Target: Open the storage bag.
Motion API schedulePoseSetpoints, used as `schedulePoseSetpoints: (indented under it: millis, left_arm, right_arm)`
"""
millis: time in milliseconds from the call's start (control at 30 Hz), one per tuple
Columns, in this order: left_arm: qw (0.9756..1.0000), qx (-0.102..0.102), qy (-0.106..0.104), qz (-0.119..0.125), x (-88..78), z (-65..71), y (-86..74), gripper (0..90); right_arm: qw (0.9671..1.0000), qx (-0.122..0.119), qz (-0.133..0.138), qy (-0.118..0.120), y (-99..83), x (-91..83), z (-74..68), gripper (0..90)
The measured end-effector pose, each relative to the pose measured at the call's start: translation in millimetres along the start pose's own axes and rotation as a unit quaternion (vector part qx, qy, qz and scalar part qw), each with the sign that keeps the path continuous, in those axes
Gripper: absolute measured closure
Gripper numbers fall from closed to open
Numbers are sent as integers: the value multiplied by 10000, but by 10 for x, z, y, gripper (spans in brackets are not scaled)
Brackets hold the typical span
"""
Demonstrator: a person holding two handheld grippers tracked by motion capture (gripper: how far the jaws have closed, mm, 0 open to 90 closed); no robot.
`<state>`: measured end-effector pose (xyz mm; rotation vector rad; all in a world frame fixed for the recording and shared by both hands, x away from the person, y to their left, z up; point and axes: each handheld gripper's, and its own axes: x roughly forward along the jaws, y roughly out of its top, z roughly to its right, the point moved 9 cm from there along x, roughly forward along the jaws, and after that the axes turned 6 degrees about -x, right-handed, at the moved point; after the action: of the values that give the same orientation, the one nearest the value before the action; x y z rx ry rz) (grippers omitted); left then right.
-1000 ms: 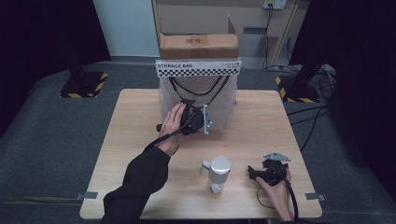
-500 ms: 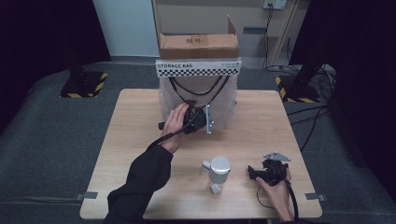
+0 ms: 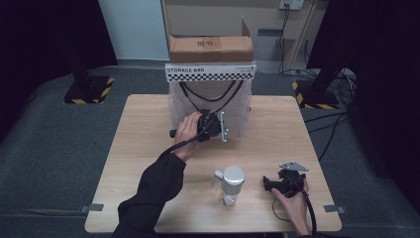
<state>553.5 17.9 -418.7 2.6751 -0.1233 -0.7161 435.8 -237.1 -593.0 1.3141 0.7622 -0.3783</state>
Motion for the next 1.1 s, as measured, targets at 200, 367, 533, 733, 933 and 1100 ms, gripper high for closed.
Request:
schedulePoseSetpoints:
  millis: [200,367,533,733,933,1100]
  left_arm:
    - [9997,-234,26,-90,-20,0,8,741]
    - [9986,-515,75,-76,-47,-19,30,825]
    - [9983,-568,86,-127,-37,-19,24,877]
    - [9971,-746,-48,-104,-77,-14,29,893]
    - [9952,-967,-173,-28,-147,-23,43,893]
    - [9945,-1003,-274,102,-228,-7,60,891]
  right_arm:
    - [10000,0,0,0,0,0,0,4]
    - [10000,3,0,0,0,0,0,4]
    - [10000,1,1,0,0,0,0,3]
    - [10000,3,0,1,0,0,0,3]
    - [10000,11,-1,1,0,0,-2,3]
    - [10000,13,-1,0,0,0,-2,4]
